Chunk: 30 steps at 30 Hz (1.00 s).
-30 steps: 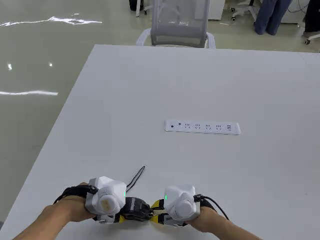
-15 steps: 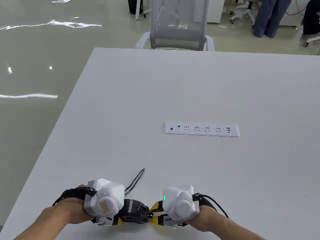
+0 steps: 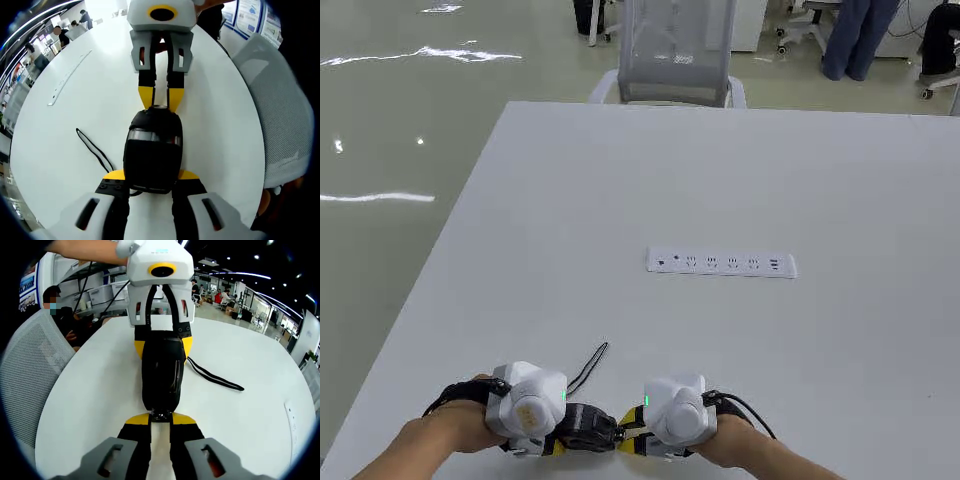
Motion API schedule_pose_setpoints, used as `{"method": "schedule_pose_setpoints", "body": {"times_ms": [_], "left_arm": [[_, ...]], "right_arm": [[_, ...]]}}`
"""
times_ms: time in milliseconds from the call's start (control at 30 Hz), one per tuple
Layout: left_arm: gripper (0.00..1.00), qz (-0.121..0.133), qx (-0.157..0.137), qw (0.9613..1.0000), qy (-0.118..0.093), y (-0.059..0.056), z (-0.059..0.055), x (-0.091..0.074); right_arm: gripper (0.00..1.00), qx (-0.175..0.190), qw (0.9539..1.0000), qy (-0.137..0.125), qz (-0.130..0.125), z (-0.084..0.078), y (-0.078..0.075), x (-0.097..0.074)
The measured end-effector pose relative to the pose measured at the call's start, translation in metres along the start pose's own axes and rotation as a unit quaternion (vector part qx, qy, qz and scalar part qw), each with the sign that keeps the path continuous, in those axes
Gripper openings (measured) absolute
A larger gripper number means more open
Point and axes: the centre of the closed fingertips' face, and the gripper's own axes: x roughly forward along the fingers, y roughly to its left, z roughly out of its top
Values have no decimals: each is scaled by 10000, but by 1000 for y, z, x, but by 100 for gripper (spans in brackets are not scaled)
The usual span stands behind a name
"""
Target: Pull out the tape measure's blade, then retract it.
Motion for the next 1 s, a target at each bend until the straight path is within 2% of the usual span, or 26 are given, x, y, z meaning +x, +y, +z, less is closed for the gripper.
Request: {"method": "schedule_pose_setpoints", "body": {"times_ms": [1000], "left_arm": [[28, 20, -84, 10000, 2, 1, -4, -1]], "right_arm": [[11, 47, 10000, 19, -55, -2, 0, -11]]}}
